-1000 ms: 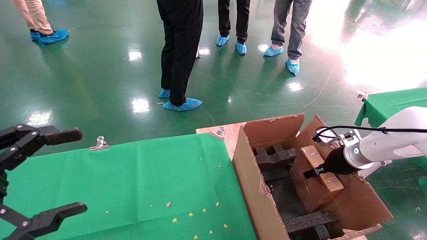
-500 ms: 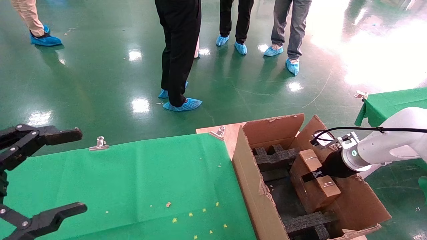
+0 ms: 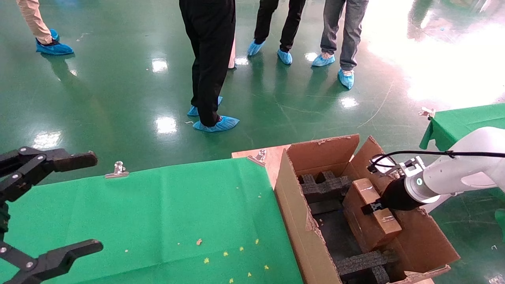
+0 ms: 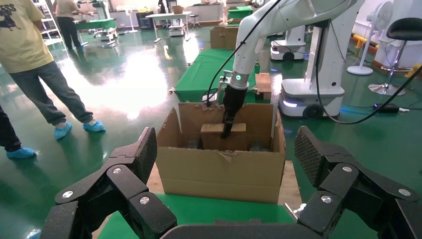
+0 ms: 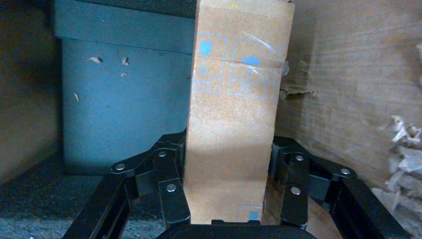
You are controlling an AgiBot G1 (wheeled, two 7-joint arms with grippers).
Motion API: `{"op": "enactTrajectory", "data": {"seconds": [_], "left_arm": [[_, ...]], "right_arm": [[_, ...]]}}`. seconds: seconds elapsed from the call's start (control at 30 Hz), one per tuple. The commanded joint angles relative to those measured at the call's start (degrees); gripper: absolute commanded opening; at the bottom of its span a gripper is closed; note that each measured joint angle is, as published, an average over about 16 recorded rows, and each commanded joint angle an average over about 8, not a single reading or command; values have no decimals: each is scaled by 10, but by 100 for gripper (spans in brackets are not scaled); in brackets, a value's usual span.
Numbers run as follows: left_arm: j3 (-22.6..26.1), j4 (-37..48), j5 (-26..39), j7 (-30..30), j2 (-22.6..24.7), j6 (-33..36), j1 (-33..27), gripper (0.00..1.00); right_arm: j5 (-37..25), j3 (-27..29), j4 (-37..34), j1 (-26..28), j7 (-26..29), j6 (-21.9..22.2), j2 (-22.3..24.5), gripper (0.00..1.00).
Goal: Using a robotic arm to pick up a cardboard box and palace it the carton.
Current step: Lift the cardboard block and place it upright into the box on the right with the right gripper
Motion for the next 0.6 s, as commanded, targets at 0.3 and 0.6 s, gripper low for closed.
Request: {"op": "enactTrajectory", "data": {"seconds": [0.3,0.6], "left_arm": [[0,0,0,0,0,0,0,100],[0,0,0,0,0,0,0,100]], "right_arm": [[-3,-1,13,8,2,0,6,100],[-17,1,49,49,-1,16,23,100]]}}
